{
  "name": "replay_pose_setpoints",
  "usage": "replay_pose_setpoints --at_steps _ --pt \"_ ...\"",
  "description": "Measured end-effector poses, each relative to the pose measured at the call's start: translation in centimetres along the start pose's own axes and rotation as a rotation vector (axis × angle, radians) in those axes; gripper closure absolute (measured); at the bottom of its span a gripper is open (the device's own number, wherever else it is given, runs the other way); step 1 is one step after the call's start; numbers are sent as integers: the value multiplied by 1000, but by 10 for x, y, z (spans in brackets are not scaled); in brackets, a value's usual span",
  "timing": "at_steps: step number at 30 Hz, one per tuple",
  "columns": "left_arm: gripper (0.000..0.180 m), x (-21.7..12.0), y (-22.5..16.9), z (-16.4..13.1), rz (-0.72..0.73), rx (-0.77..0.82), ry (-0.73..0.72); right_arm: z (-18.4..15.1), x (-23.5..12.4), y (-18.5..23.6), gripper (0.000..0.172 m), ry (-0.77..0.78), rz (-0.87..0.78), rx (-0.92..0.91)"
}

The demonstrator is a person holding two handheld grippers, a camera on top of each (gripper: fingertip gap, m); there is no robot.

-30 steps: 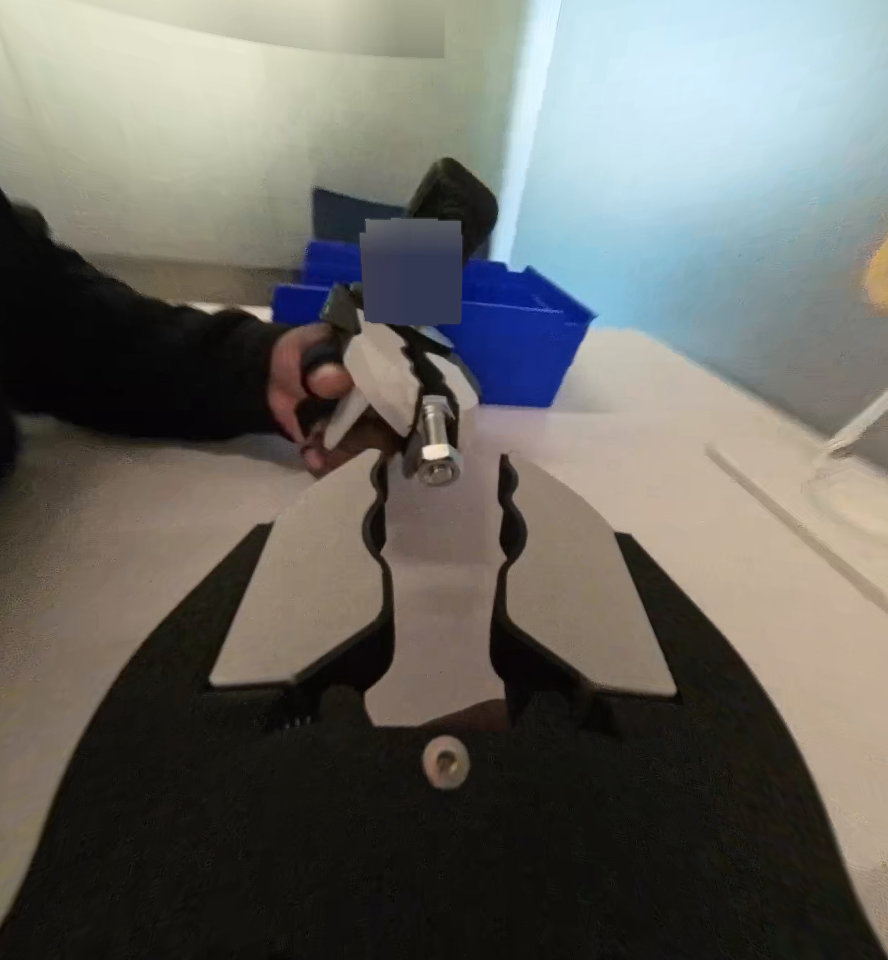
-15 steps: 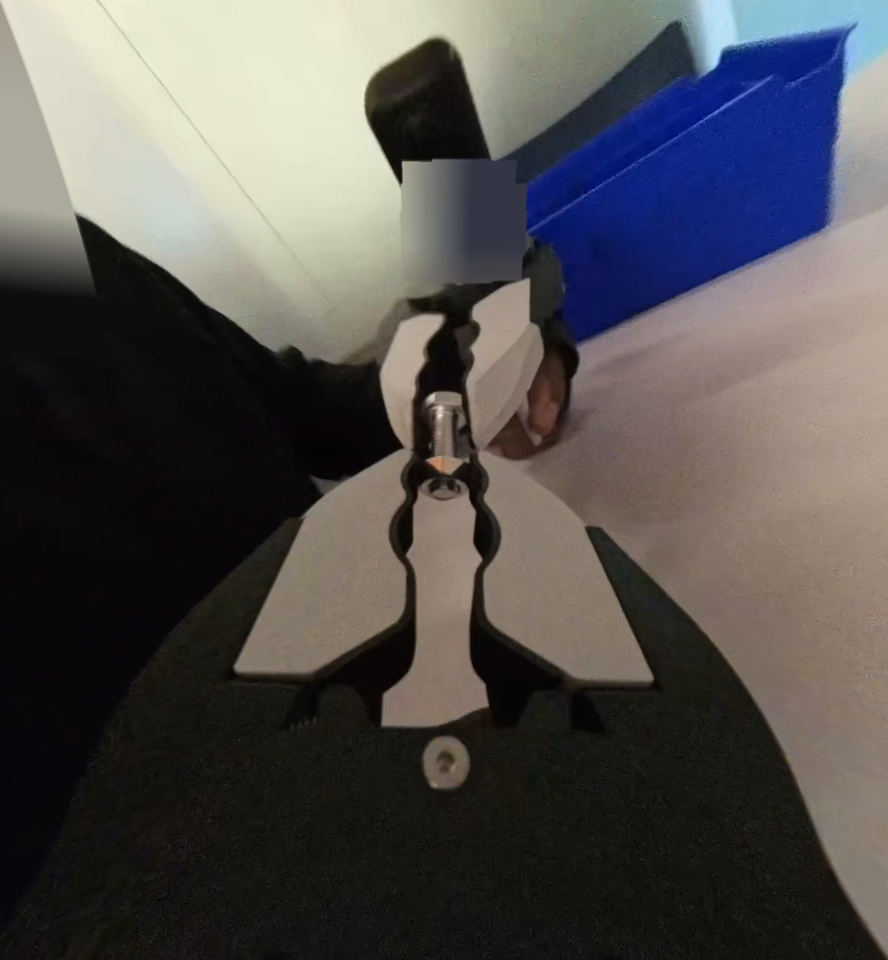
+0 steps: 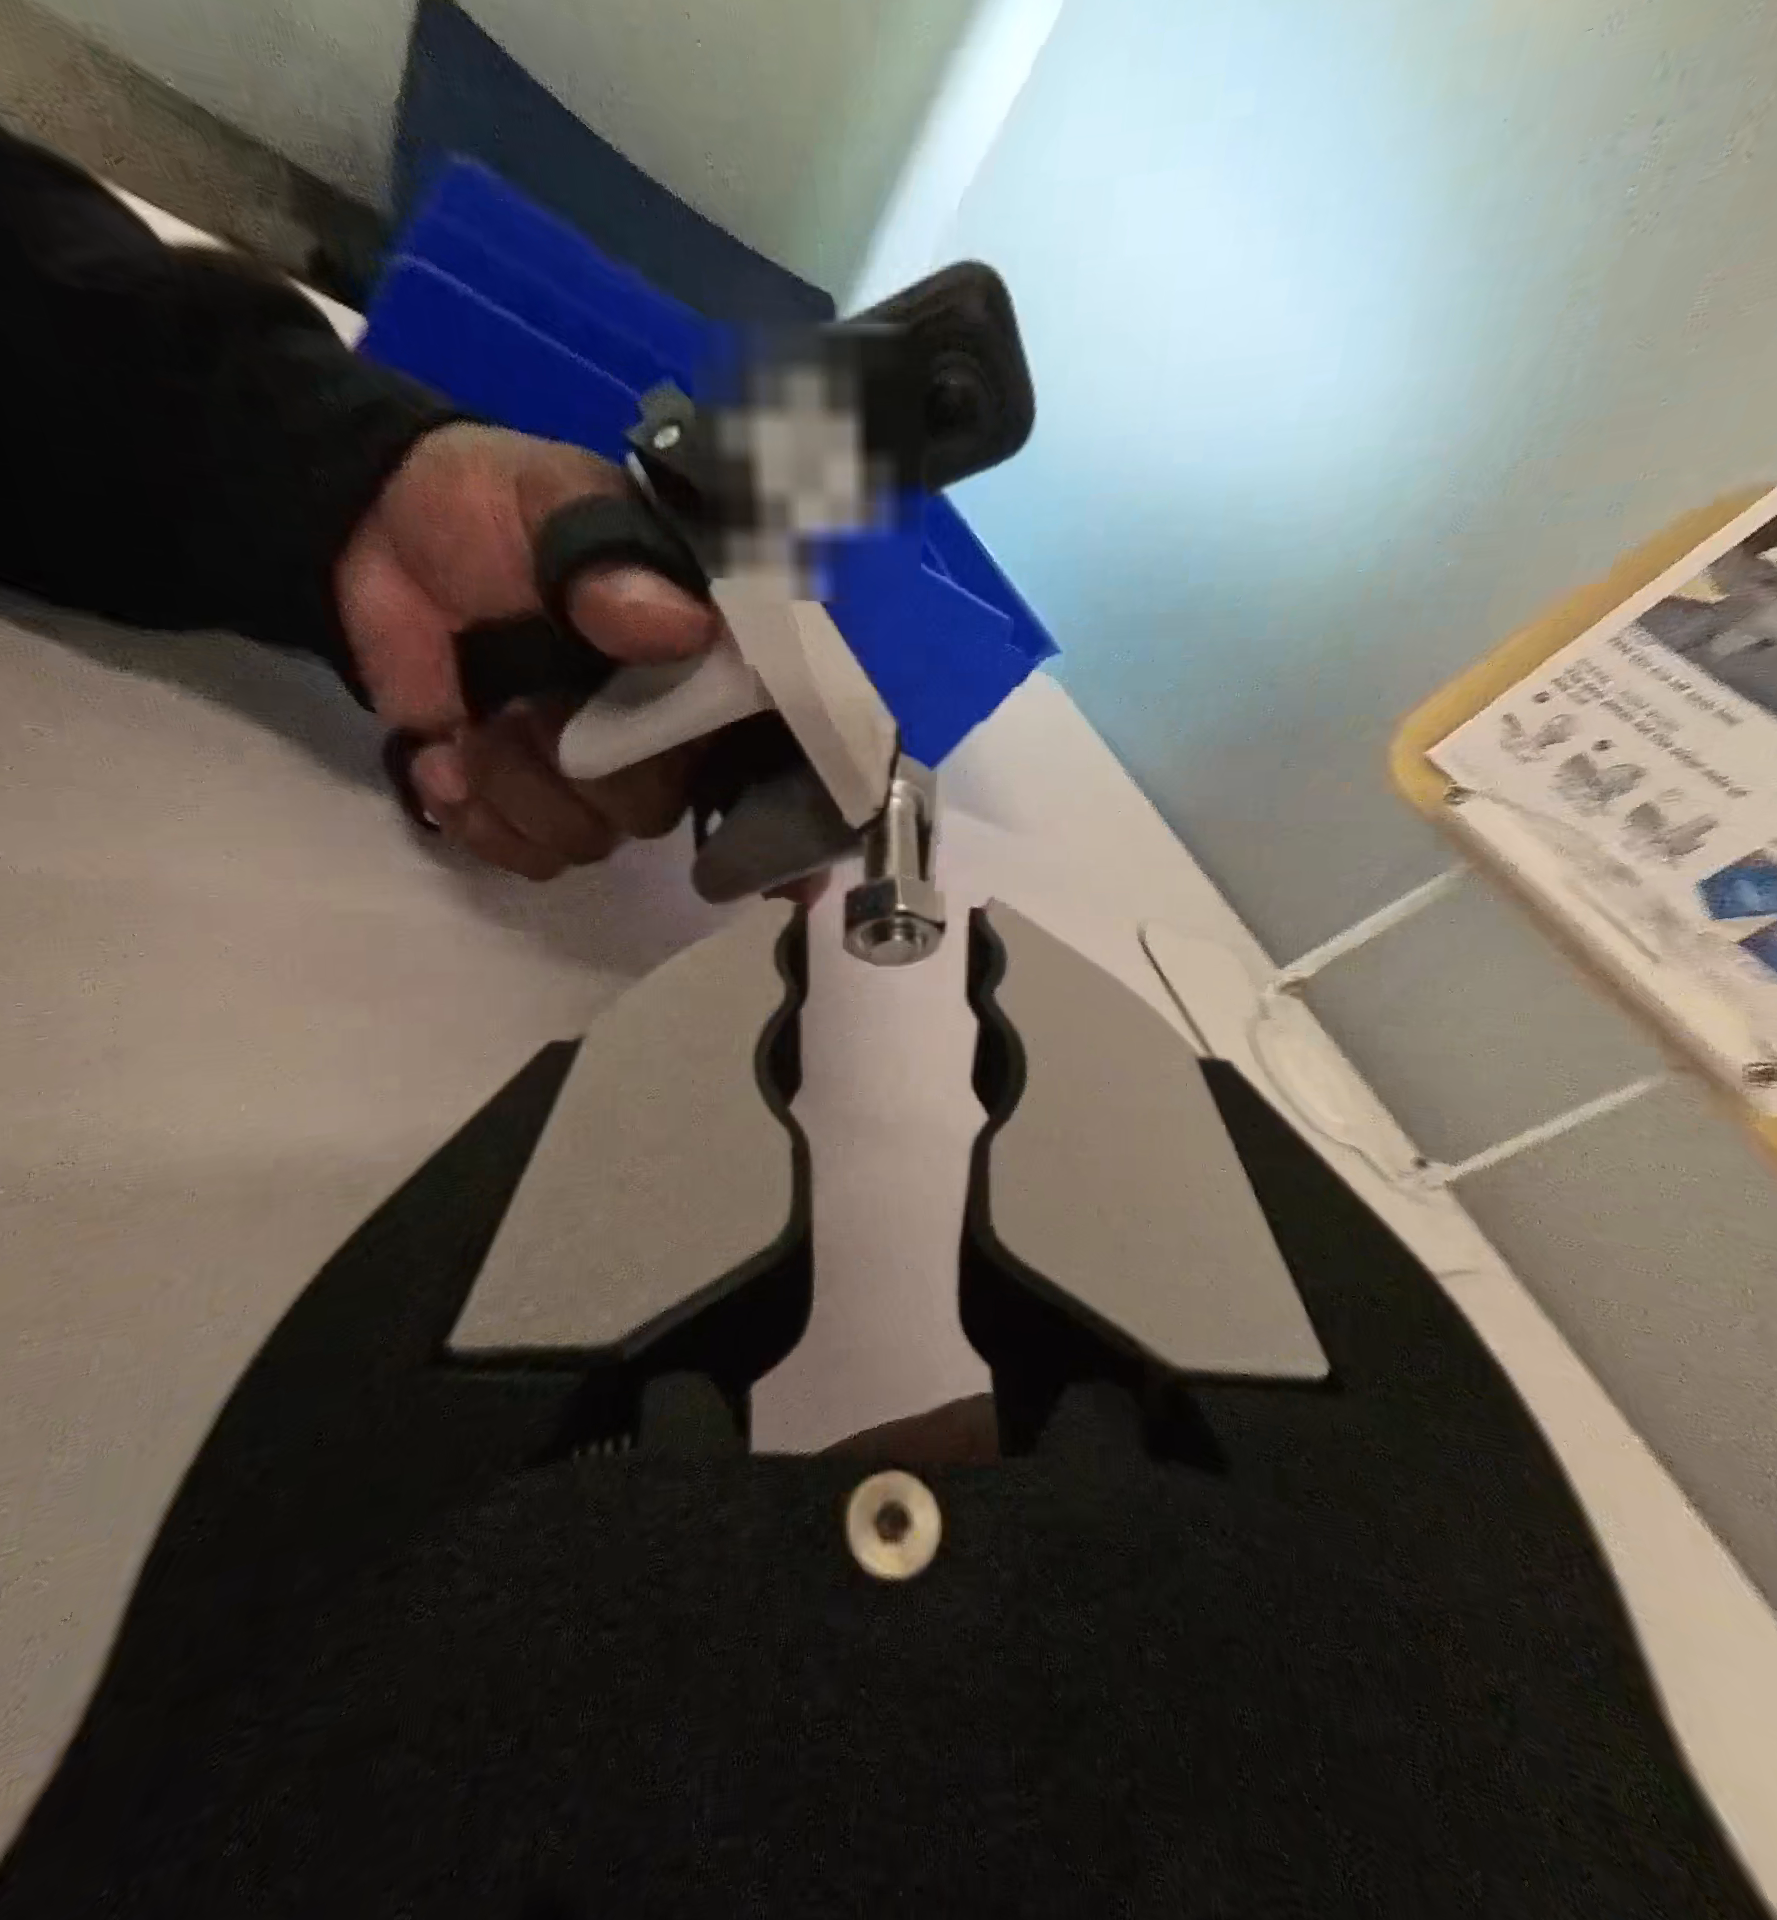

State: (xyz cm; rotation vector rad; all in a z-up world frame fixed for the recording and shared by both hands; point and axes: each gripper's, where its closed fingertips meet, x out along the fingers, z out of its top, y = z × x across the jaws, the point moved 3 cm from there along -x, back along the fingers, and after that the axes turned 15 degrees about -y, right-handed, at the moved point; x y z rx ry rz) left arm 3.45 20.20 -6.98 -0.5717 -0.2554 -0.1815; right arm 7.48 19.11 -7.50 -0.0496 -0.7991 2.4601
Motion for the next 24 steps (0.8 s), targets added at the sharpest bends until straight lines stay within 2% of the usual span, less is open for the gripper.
replay_pose_setpoints --at_steps 1,2,4,7,10,12,14,17,21,24 --pt "163 0 0 -2 1 1 11 0 0 0 153 8 -8 -25" --pt "163 1 0 -2 -1 6 13 1 0 1 154 10 2 -11" --pt "163 0 -2 -3 -15 10 23 3 -1 1 154 -5 43 135" --pt "163 0 -5 -5 -44 55 53 6 -3 2 155 -42 158 561" --pt "163 0 -12 -9 -90 134 88 9 -6 2 154 -79 313 1126" --pt "163 1 -15 -9 -105 165 82 9 -7 -1 152 -138 361 1306" --pt "163 2 -12 -7 -80 175 68 10 -6 -7 137 -193 300 1233" --pt "163 1 -8 -4 -50 149 46 9 -7 -11 126 -179 195 830" --pt "163 0 -5 1 -36 67 1 10 -8 -9 127 -138 77 246" --pt "163 -1 -4 3 -38 15 -22 5 -5 -2 129 -86 50 -13"
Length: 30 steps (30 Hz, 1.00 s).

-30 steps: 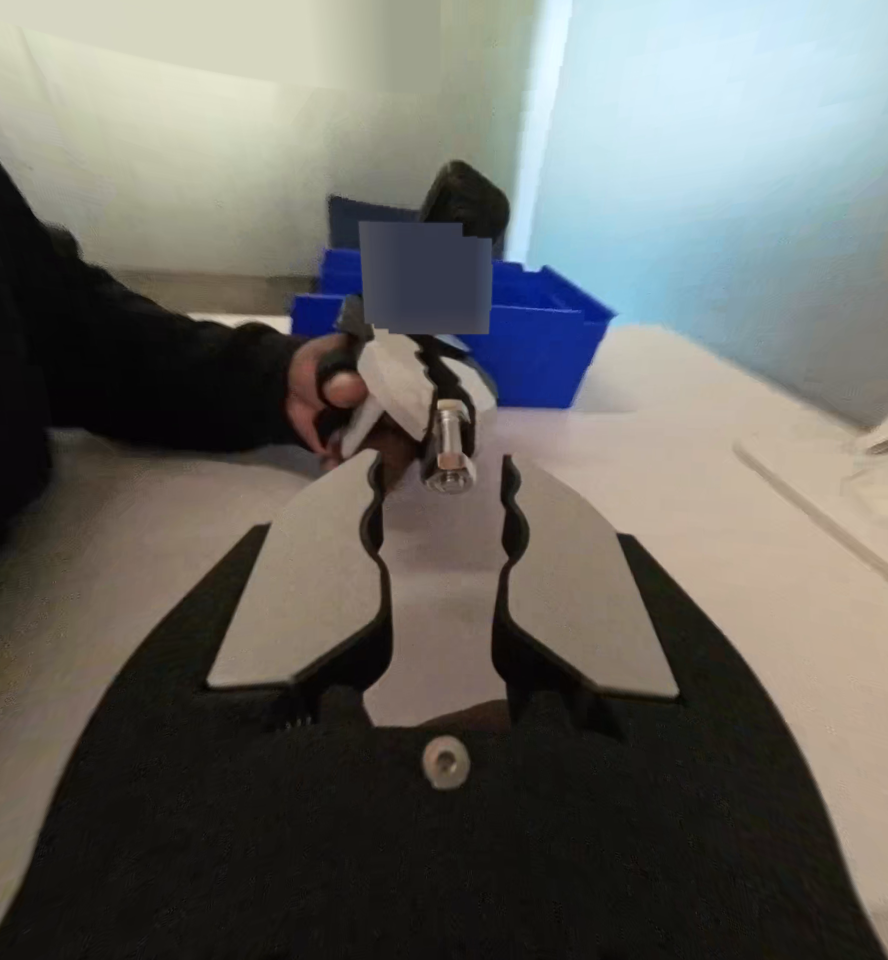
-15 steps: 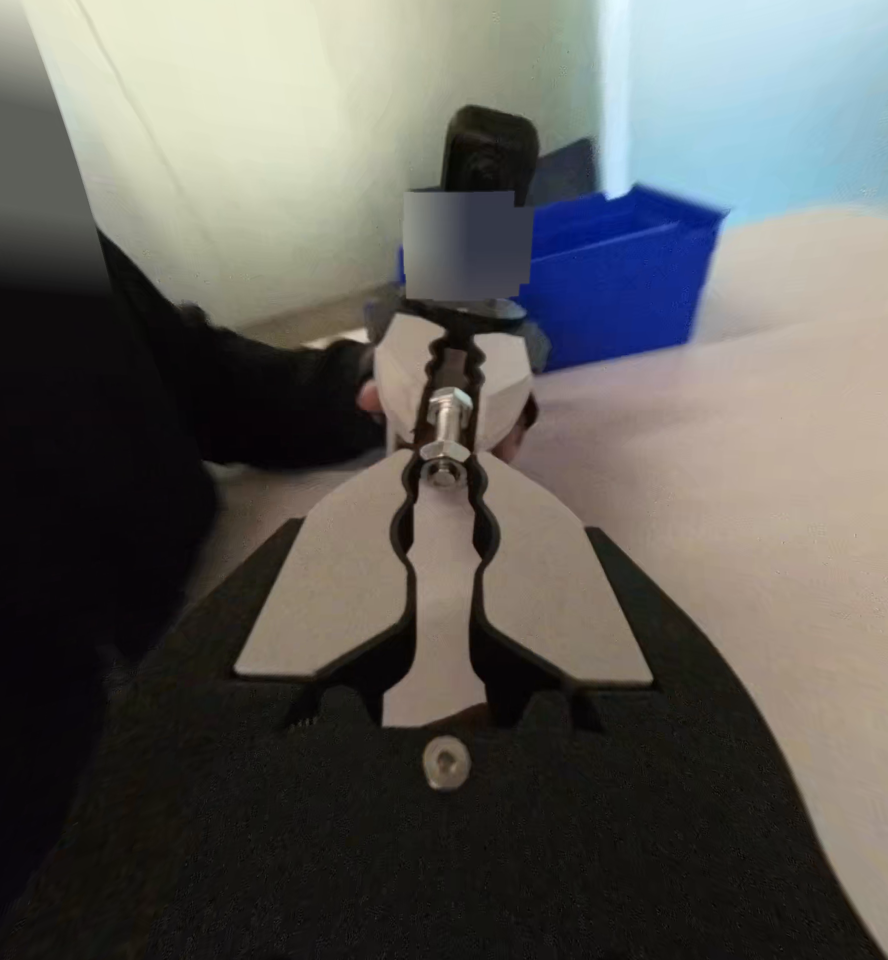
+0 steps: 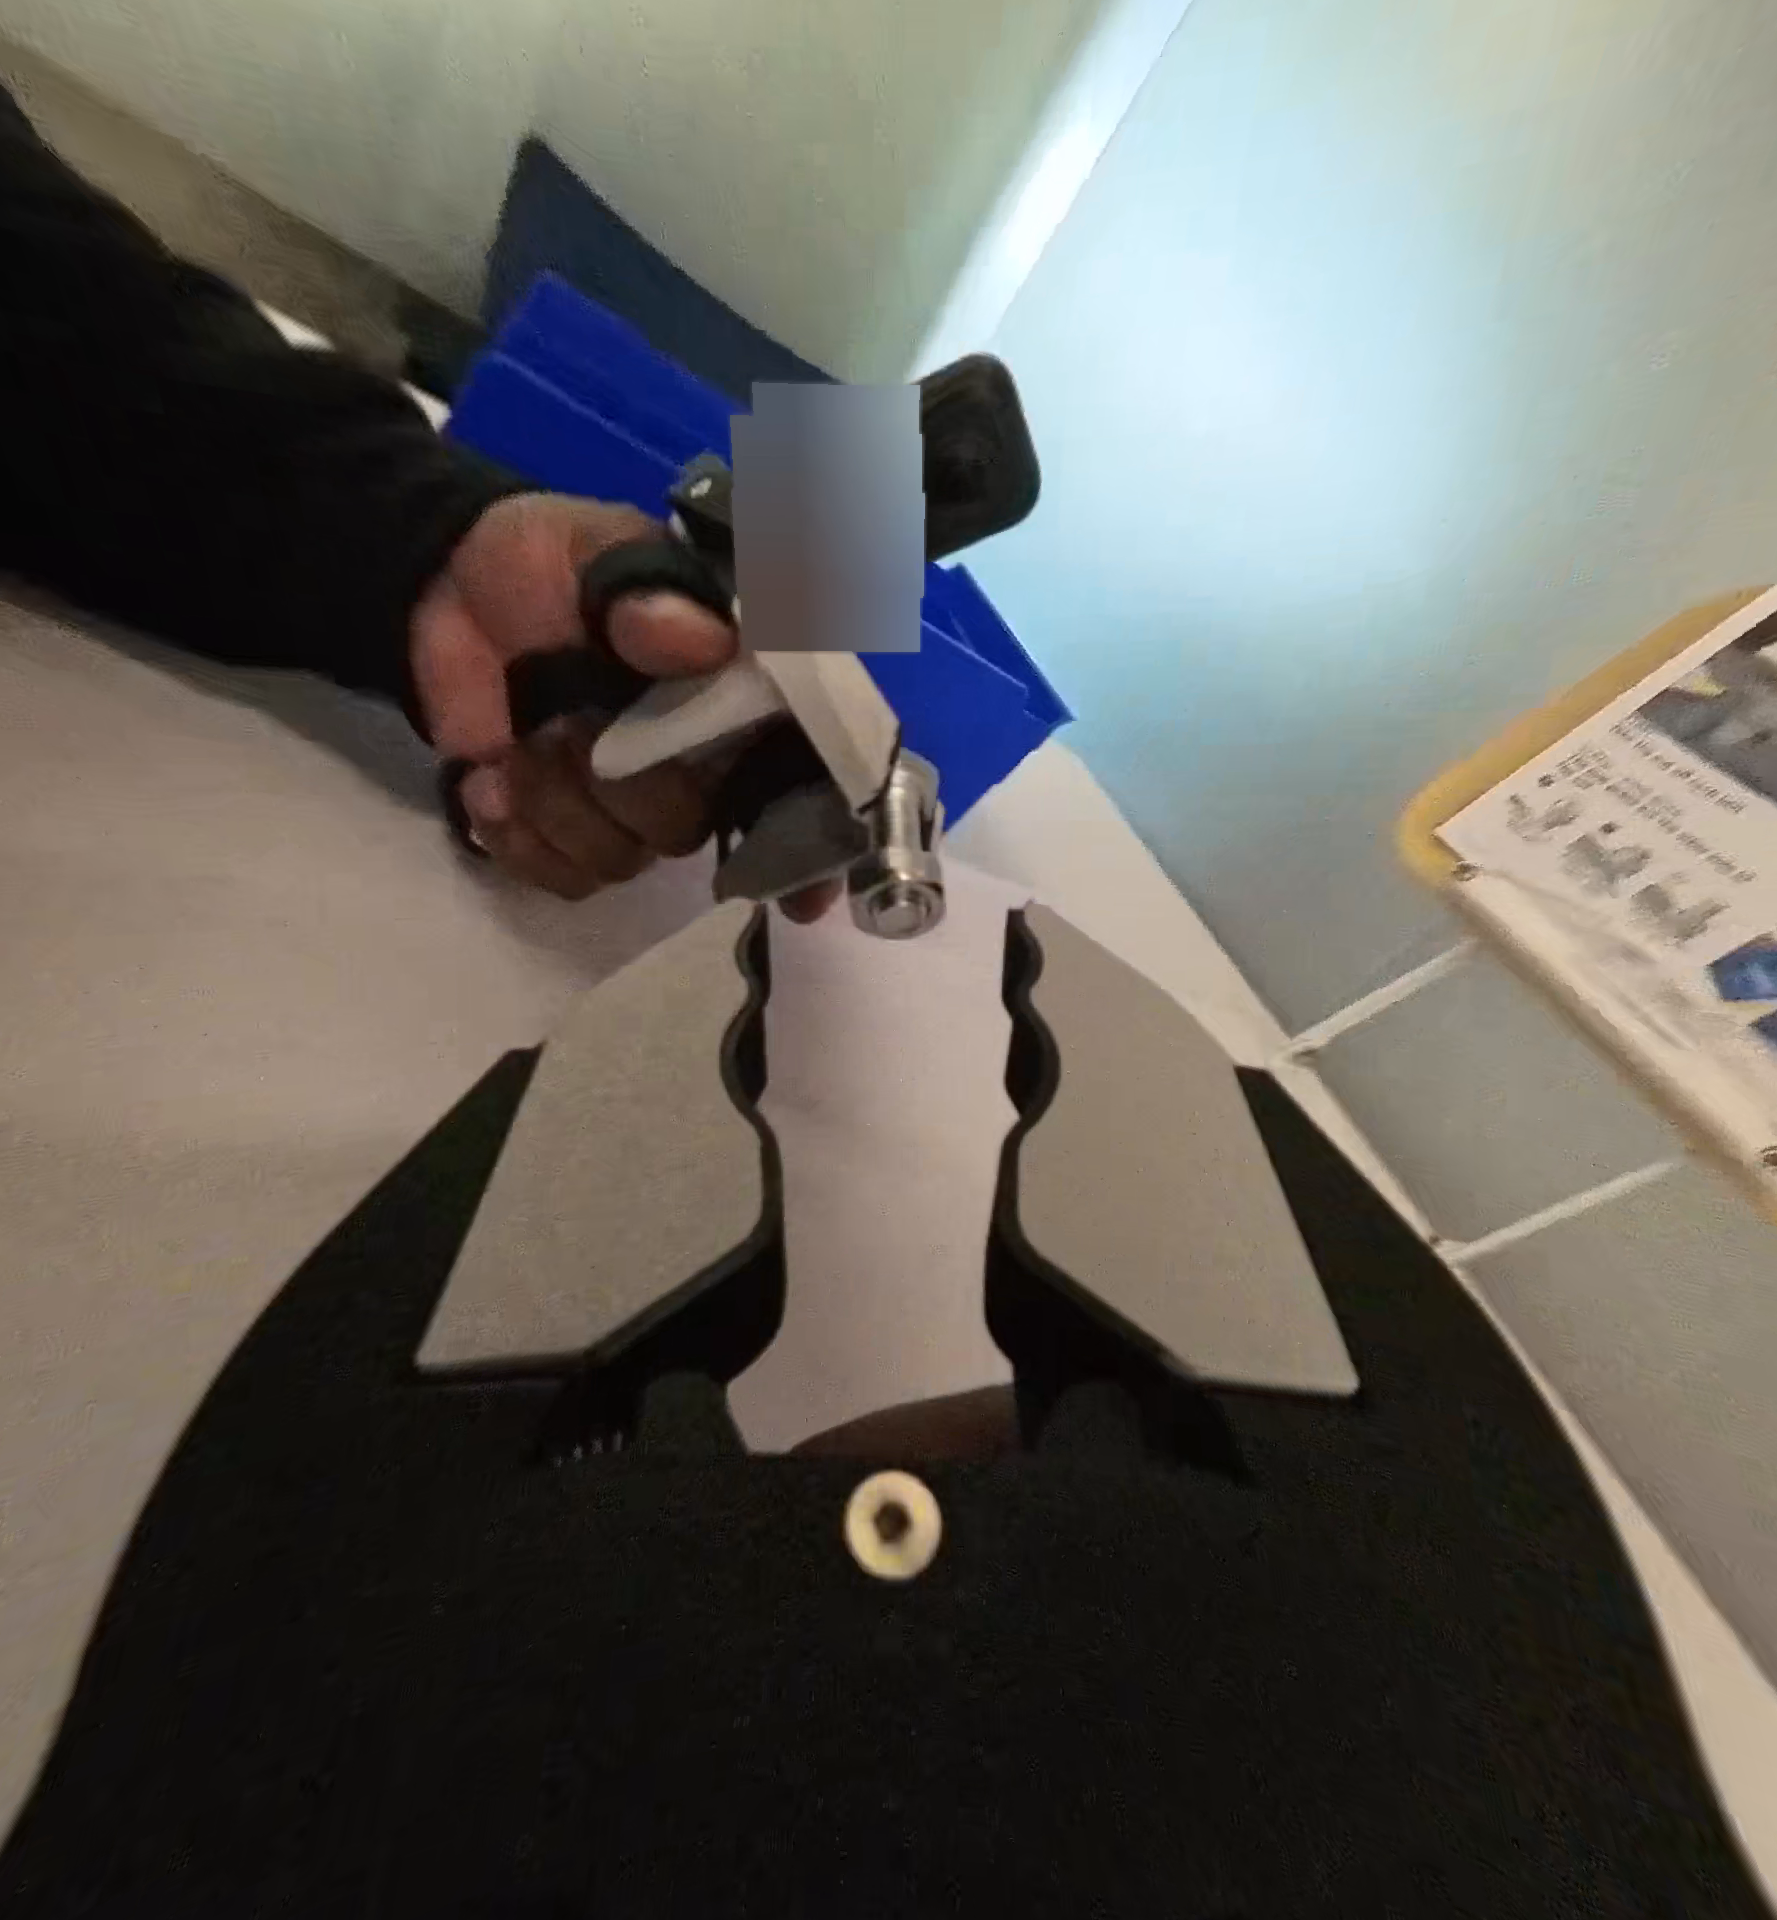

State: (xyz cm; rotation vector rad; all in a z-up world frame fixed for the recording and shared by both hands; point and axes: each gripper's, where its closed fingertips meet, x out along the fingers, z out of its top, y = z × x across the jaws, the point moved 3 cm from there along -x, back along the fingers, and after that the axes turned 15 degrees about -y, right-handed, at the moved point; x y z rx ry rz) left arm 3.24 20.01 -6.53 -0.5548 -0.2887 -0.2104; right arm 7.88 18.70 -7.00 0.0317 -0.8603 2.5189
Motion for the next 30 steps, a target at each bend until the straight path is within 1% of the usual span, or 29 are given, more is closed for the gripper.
replay_pose_setpoints --at_steps 2,4,5,7,8,10,14,15,16,17,18,19,21,23,26,28,30 --pt "163 0 -1 -1 -9 -24 1 -2 2 1 134 22 -31 -90" --pt "163 1 -1 -4 -9 -27 20 1 2 0 147 13 -54 -122" --pt "163 2 -1 -5 -10 -22 24 2 2 1 153 8 -42 -108" --pt "163 2 -2 -4 -17 -19 23 4 2 1 154 -5 -27 -17" --pt "163 2 -3 -5 -19 -14 24 4 2 0 155 -12 -13 73" --pt "163 1 -2 -6 -14 23 44 2 2 -1 155 -21 31 333" --pt "163 -2 -1 -11 -2 181 130 -5 1 -2 155 -34 163 1076" --pt "163 -1 -2 -11 1 220 141 -6 0 -2 155 -52 189 1201" --pt "163 0 -3 -11 0 245 140 -6 -1 -3 155 -83 205 1256" --pt "163 1 -4 -10 -1 250 129 -5 -1 -3 152 -113 204 1242" --pt "163 1 -4 -8 7 247 115 -5 -1 -3 144 -127 187 1176" --pt "163 1 -3 -7 15 234 102 -4 -1 -3 136 -119 169 1071" --pt "163 0 -2 -4 16 184 79 -5 -1 -3 128 -88 115 786" --pt "163 -1 0 -2 18 131 55 -2 -2 -3 126 -81 64 520" --pt "163 -2 0 -1 8 60 32 -1 0 1 125 -46 9 242" --pt "163 -1 0 -4 -2 25 40 -1 2 3 127 -17 -12 114" --pt "163 0 0 -7 5 28 61 0 3 4 137 -7 -40 45"
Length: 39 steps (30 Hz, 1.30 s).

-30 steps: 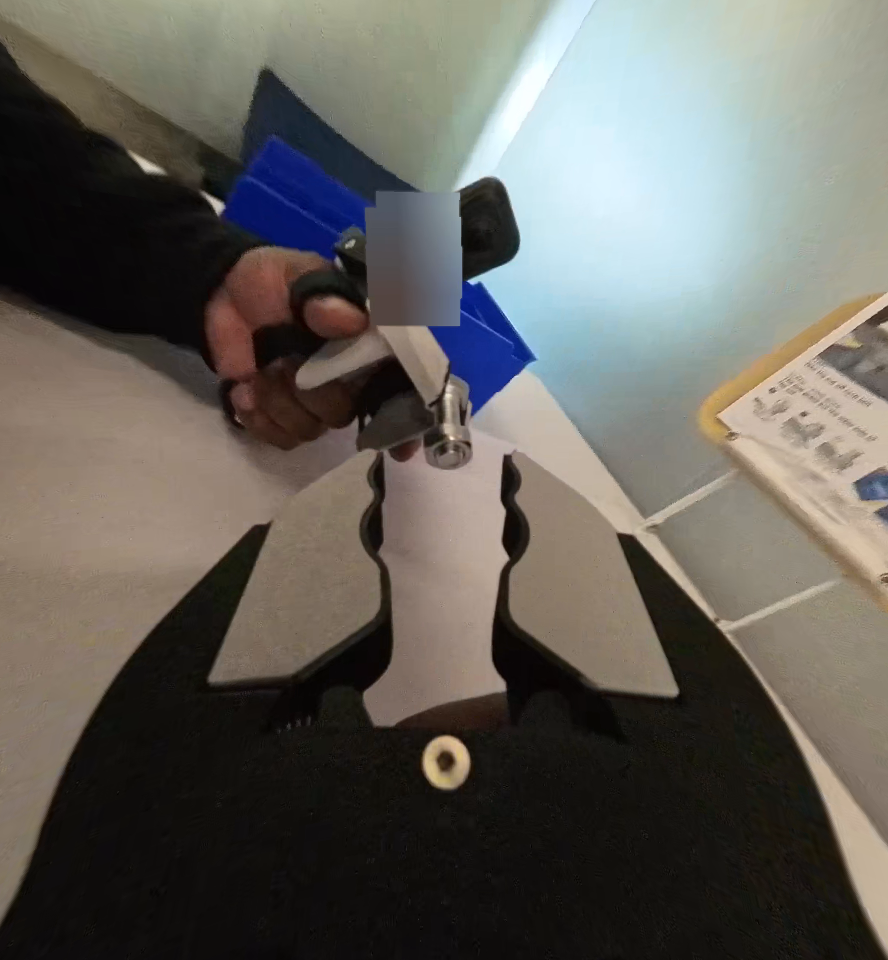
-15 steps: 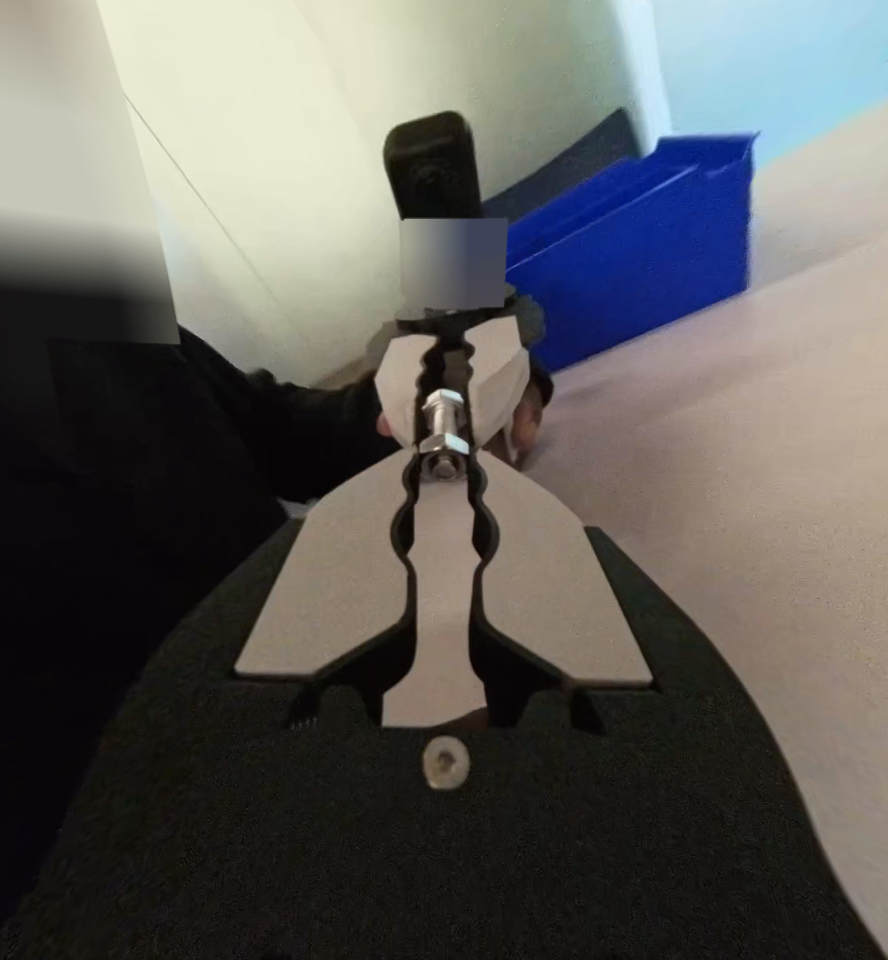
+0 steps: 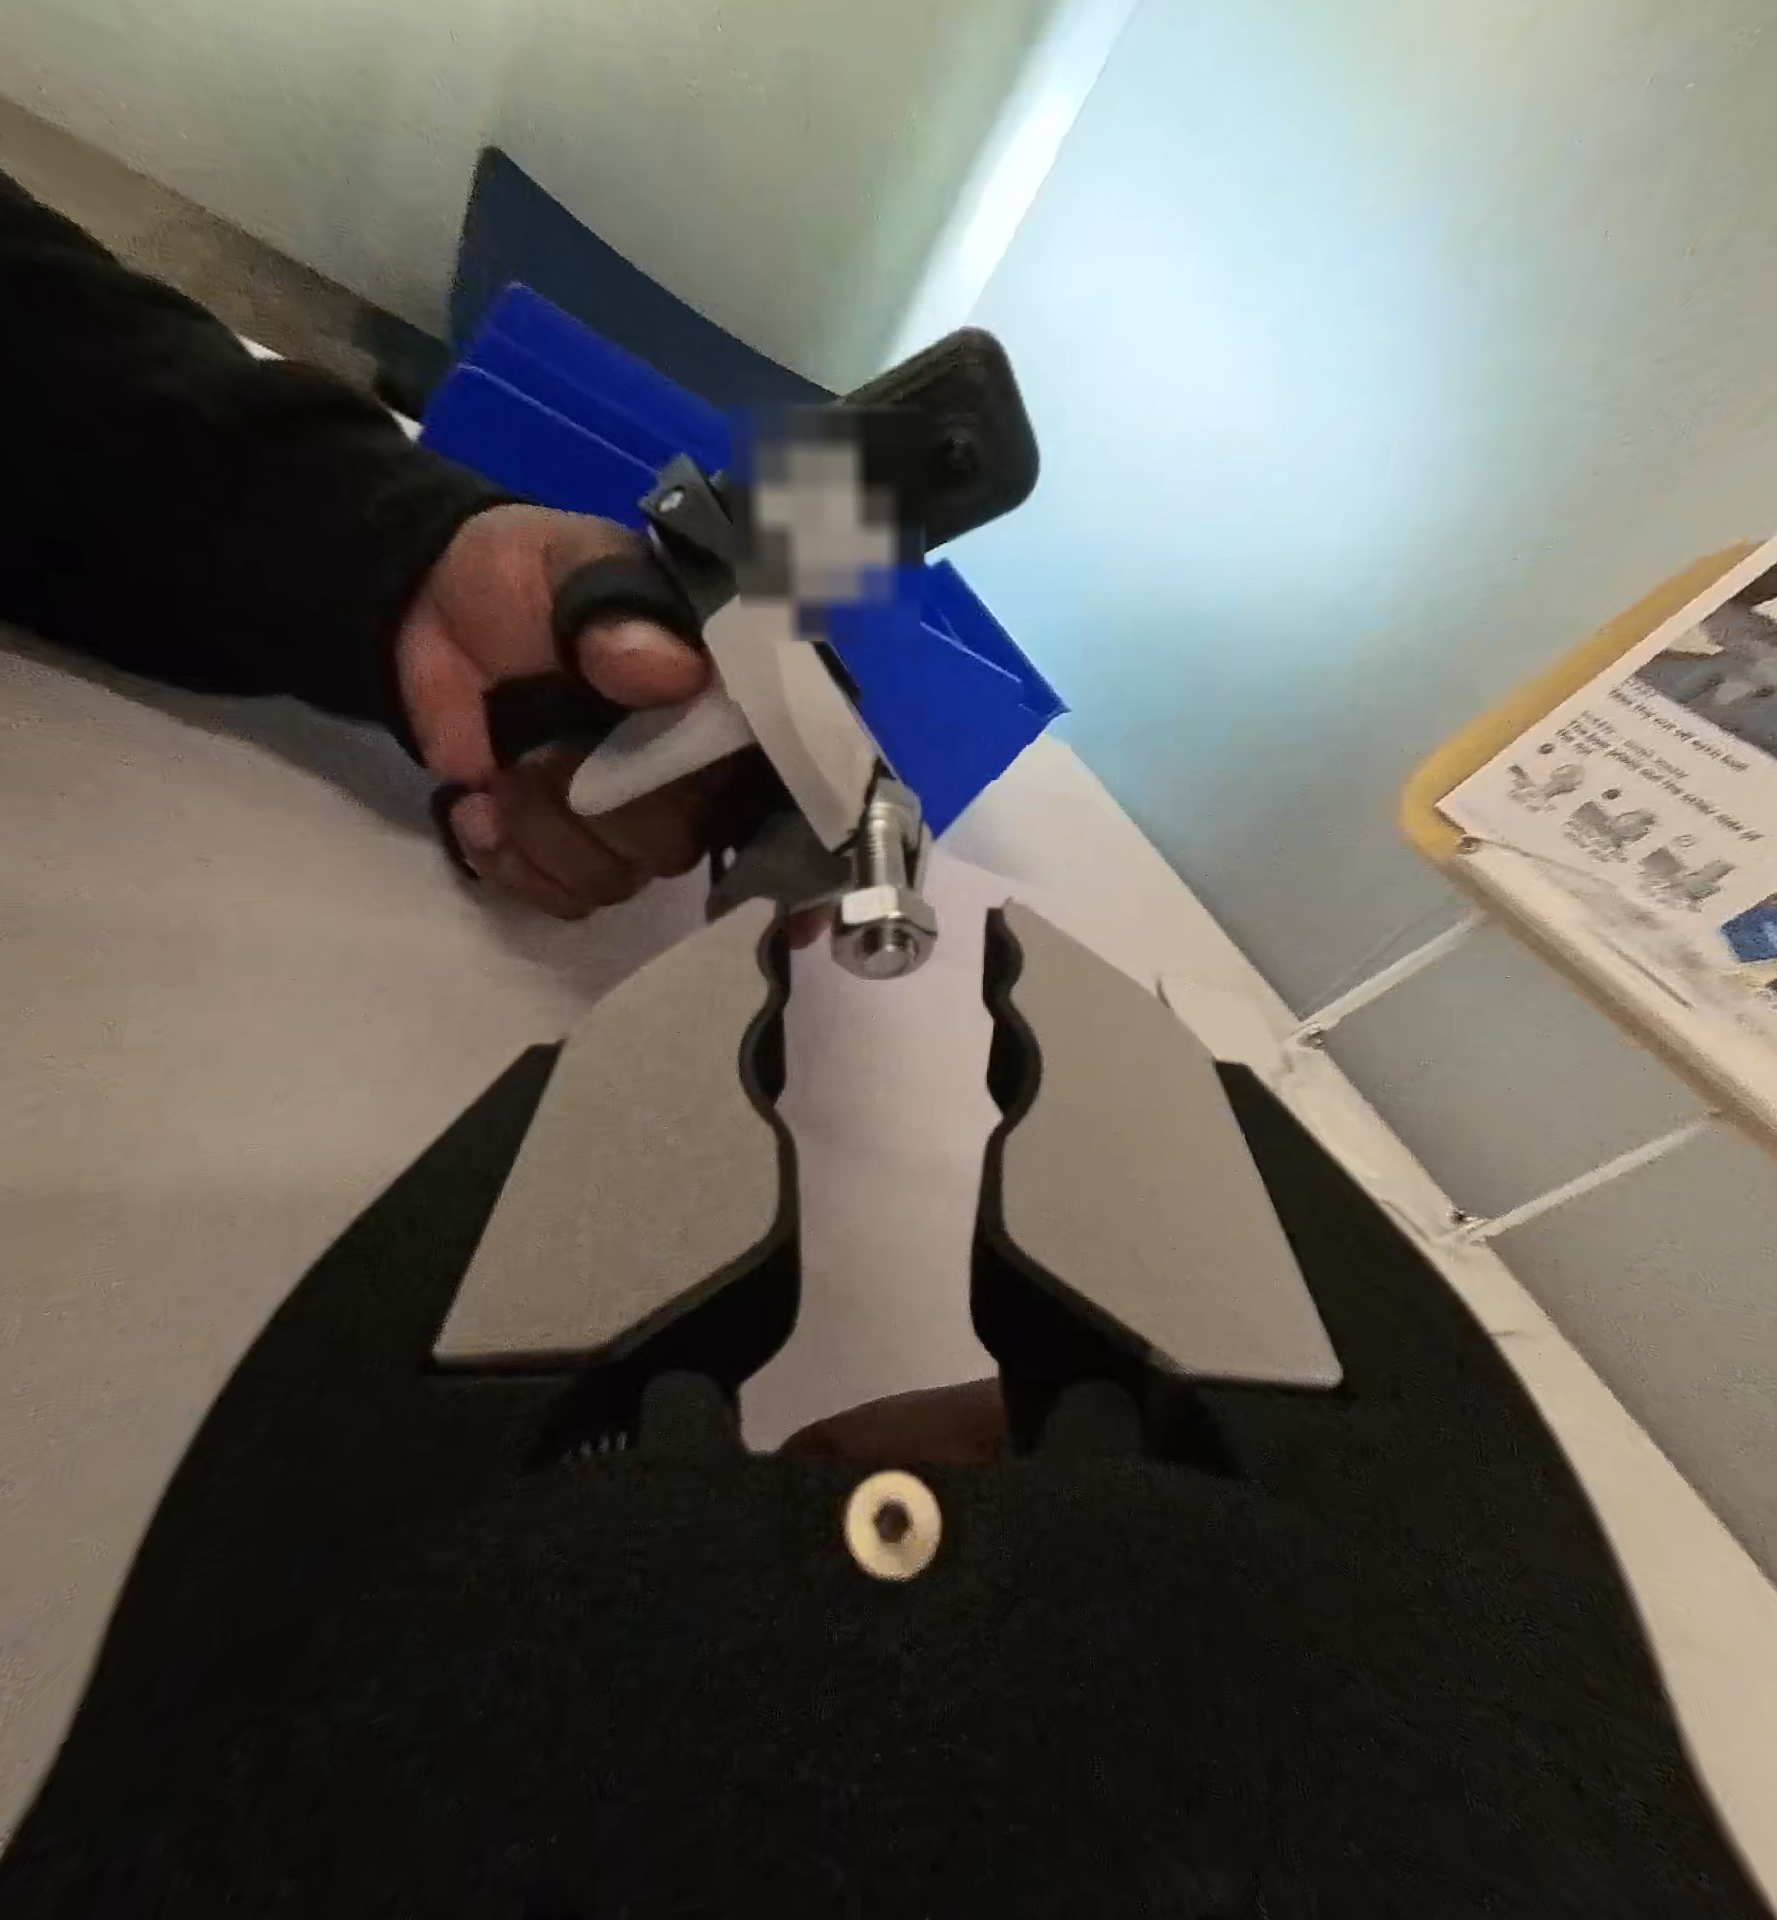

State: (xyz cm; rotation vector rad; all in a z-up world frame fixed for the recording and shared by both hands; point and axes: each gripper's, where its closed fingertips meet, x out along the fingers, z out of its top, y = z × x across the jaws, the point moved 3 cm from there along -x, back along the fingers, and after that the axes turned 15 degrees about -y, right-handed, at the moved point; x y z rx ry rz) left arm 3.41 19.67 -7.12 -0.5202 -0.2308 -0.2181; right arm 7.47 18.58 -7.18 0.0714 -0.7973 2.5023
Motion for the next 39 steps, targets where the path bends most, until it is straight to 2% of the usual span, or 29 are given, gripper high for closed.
replay_pose_setpoints --at_steps 2,4,10,12,14,16,19,22,25,26,28,31,33,37,39 --pt "163 2 -1 -4 -5 12 28 3 0 3 153 -13 19 31" --pt "163 1 -3 -5 -16 22 40 4 0 3 154 -20 56 184" --pt "163 0 -6 -12 -40 141 116 -1 -2 0 154 -30 231 1073" --pt "163 1 -7 -10 -42 163 106 0 -3 -3 154 -81 247 1170" --pt "163 2 -6 -8 -34 143 87 1 -4 -5 144 -109 218 1051" --pt "163 1 -5 -5 -26 107 58 1 -4 -7 133 -104 163 816" --pt "163 -1 -3 1 -19 22 5 4 -6 -9 131 -100 75 385" --pt "163 -2 -2 4 -24 -35 -24 0 -4 -2 132 -36 53 53" --pt "163 -1 -4 3 -38 -76 -28 -2 -2 2 139 2 12 -128" --pt "163 0 -4 1 -37 -80 -20 0 -2 1 149 0 1 -153" --pt "163 0 -5 1 -43 -70 -13 3 -3 2 154 -7 15 -129" --pt "163 0 -4 -1 -36 -19 8 3 -4 1 155 -9 71 124" --pt "163 -1 -3 -3 -24 56 44 0 -4 0 155 5 121 401" --pt "163 -3 -4 -9 -10 262 135 -7 -5 2 155 40 240 1096" --pt "163 -2 -4 -8 3 319 141 -9 -5 0 154 13 260 1281"
